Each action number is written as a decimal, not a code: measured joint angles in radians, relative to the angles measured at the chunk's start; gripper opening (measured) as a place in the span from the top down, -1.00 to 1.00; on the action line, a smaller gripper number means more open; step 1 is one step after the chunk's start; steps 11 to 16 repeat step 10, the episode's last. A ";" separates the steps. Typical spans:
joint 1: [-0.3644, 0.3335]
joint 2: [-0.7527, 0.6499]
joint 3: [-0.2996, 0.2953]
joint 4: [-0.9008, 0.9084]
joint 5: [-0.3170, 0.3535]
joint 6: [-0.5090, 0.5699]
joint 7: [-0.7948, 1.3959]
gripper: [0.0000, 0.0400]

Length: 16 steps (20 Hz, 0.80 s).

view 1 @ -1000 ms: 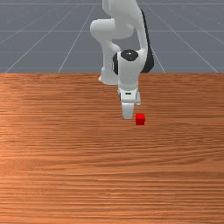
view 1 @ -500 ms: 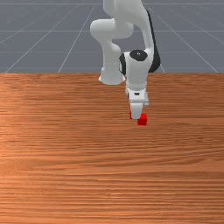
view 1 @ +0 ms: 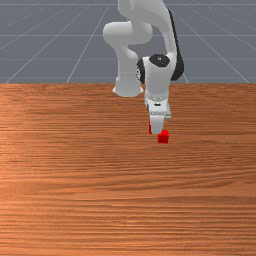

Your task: Stack all the cube

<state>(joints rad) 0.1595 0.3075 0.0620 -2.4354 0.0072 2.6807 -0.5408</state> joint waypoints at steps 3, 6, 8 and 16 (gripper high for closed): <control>0.006 0.002 0.000 0.003 0.008 0.000 0.026 0.03; 0.038 0.012 0.005 0.019 0.011 -0.005 0.092 0.03; 0.058 0.020 0.013 0.032 0.007 -0.010 0.110 0.03; 0.061 0.025 0.021 0.043 0.004 -0.025 0.094 0.03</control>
